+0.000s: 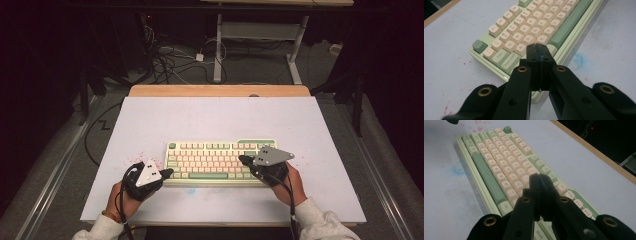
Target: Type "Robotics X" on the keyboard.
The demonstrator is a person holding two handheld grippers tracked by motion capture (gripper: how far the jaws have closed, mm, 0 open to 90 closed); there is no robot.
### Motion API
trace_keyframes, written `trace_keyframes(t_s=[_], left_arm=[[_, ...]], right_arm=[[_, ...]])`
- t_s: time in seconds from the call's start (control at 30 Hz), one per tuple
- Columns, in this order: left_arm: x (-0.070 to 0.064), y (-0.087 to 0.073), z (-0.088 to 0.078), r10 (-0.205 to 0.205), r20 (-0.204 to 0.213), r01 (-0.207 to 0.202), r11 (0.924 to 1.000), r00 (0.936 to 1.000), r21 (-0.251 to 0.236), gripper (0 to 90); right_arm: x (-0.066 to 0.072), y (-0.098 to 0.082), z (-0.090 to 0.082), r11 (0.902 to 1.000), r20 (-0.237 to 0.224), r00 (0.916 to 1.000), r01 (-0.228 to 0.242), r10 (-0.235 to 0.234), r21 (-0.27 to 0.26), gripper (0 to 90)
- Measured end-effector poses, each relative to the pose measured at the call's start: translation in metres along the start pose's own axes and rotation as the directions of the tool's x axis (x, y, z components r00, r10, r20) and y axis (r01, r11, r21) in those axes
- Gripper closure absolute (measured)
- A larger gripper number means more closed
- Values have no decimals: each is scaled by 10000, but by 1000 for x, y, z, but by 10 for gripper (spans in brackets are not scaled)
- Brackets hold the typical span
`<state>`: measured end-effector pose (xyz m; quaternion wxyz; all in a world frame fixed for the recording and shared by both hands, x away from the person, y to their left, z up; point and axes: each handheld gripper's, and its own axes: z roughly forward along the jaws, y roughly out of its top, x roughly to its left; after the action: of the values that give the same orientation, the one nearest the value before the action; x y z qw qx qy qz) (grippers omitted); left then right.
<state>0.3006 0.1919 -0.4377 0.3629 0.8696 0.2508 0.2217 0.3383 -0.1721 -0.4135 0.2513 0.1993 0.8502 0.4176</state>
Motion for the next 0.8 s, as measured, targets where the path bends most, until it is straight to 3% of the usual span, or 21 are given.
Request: trace_keyframes(t_s=[0.43,0.8], left_arm=[[-4,14,8,129,192,-126,9998,9997,-164,873],[-1,29,16,157,353,-146,9994,9993,-313,874]], right_arm=[[0,-17,-19,10000,130,9999,-11,9,99,896],[-5,-35,-36,9991,240,9991,-358,352,216,896]])
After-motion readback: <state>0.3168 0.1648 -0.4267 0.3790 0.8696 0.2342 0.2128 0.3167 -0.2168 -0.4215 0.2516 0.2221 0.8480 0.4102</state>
